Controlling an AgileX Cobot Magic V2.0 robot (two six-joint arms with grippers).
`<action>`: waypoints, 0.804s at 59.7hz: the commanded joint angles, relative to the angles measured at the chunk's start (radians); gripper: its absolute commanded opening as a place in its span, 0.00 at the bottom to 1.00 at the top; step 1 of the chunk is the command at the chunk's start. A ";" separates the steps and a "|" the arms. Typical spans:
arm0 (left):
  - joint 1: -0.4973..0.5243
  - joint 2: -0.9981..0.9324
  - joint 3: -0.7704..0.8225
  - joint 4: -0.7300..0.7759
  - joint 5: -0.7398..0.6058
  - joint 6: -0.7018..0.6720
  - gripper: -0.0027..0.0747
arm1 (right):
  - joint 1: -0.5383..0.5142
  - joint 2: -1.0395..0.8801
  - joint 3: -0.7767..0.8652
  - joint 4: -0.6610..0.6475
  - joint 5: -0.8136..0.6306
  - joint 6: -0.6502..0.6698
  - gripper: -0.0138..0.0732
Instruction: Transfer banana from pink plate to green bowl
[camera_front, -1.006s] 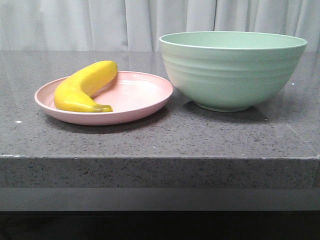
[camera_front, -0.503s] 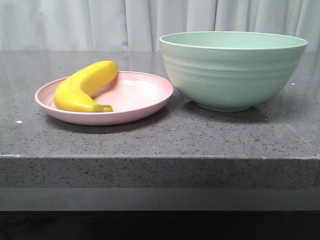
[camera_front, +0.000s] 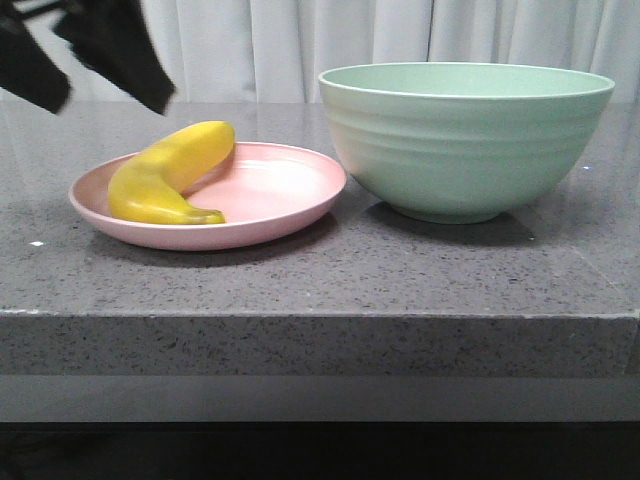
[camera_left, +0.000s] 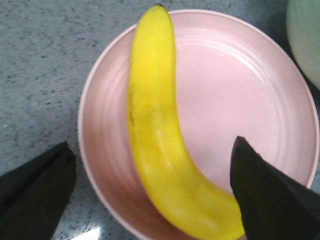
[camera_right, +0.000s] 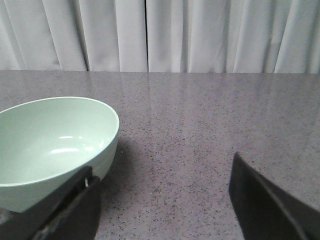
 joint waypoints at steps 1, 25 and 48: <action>-0.026 0.027 -0.059 -0.018 -0.034 -0.022 0.81 | -0.003 0.018 -0.035 -0.012 -0.085 -0.011 0.79; -0.026 0.141 -0.072 -0.018 -0.040 -0.030 0.81 | -0.003 0.018 -0.035 -0.012 -0.085 -0.011 0.79; -0.026 0.152 -0.072 -0.016 -0.058 -0.030 0.63 | -0.003 0.018 -0.035 -0.012 -0.085 -0.011 0.79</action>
